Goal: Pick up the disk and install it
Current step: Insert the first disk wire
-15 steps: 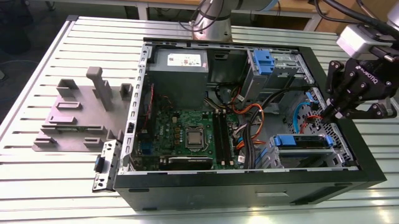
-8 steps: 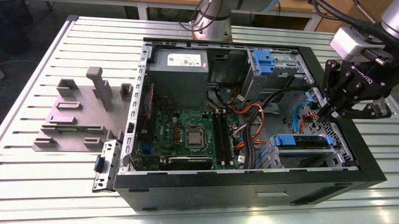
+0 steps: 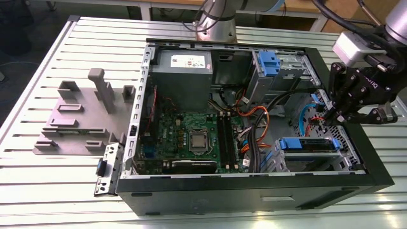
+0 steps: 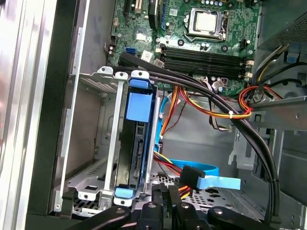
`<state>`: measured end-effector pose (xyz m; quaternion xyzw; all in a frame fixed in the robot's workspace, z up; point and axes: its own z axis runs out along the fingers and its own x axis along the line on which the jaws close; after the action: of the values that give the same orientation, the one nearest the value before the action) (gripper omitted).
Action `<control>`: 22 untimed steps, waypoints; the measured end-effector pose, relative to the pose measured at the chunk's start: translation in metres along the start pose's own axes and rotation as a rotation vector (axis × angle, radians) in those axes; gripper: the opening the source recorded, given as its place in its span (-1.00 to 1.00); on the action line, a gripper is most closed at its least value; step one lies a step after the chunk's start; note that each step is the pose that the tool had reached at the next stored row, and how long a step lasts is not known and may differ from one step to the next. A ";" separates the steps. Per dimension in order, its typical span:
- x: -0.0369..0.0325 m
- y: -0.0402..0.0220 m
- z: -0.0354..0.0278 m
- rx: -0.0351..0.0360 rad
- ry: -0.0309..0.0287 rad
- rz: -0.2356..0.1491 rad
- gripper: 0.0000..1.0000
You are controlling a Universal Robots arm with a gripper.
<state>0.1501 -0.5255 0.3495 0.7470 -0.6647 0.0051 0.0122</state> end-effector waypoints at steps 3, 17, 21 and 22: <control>0.0001 0.0035 0.0007 0.0140 0.0015 0.000 -0.66; 0.0009 0.0142 0.0030 0.0539 0.0064 0.001 -0.66; 0.0009 0.0143 0.0030 0.0540 0.0063 0.001 -0.66; 0.0009 0.0143 0.0030 0.0540 0.0063 0.001 -0.66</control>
<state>0.1360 -0.5282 0.3467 0.7466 -0.6648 0.0254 -0.0058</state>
